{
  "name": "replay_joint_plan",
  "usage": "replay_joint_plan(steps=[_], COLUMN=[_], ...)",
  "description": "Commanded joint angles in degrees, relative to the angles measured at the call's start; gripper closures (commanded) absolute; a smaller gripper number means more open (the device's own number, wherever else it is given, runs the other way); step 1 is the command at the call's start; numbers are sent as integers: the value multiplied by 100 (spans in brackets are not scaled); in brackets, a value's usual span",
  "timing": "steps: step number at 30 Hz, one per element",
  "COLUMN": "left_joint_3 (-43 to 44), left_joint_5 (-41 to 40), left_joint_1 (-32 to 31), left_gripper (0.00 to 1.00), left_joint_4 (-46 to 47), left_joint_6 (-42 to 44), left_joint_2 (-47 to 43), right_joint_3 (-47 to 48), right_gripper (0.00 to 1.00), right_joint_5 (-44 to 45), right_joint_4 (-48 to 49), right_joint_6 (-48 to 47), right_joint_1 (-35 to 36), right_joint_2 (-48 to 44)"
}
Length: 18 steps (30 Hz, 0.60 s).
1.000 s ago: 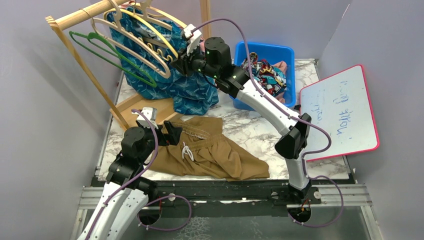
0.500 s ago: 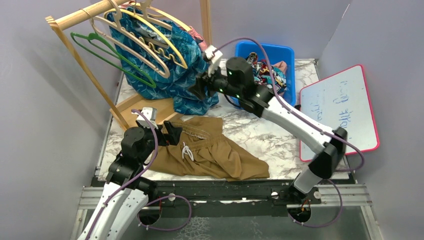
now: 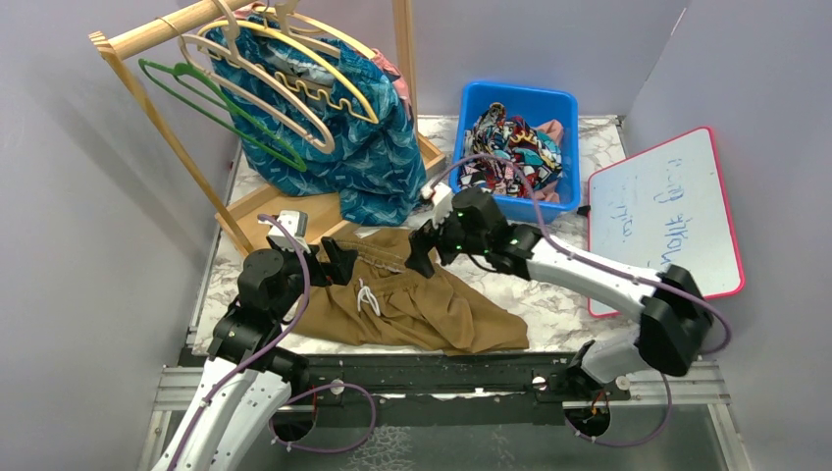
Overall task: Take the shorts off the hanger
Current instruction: Adjust the shorts at the center of the board.
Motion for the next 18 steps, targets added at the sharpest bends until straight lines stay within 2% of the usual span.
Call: replay_joint_plan(steps=[1, 4, 8, 11, 14, 18], left_joint_3=[6, 15, 14, 14, 8, 23], left_joint_5=[-10, 7, -18, -49, -67, -72], left_joint_1=[34, 33, 31, 30, 34, 31], left_gripper=[6, 6, 6, 6, 6, 6], left_joint_4=[86, 87, 83, 81, 74, 72], left_joint_6=[42, 42, 42, 50, 59, 59], left_joint_2=[-46, -43, -110, -182, -216, -201], right_joint_3=[255, 550, 604, 585, 302, 515], right_gripper=[1, 1, 1, 1, 1, 1], right_joint_5=[-524, -623, -280, 117, -74, 105], right_joint_4=[-519, -564, -61, 313, 1017, 1205], right_joint_6=[218, 65, -487, -1298, -2154, -2790], right_joint_1=[50, 131, 403, 664, 719, 728], right_joint_2=[799, 1297, 1654, 1907, 2098, 2605])
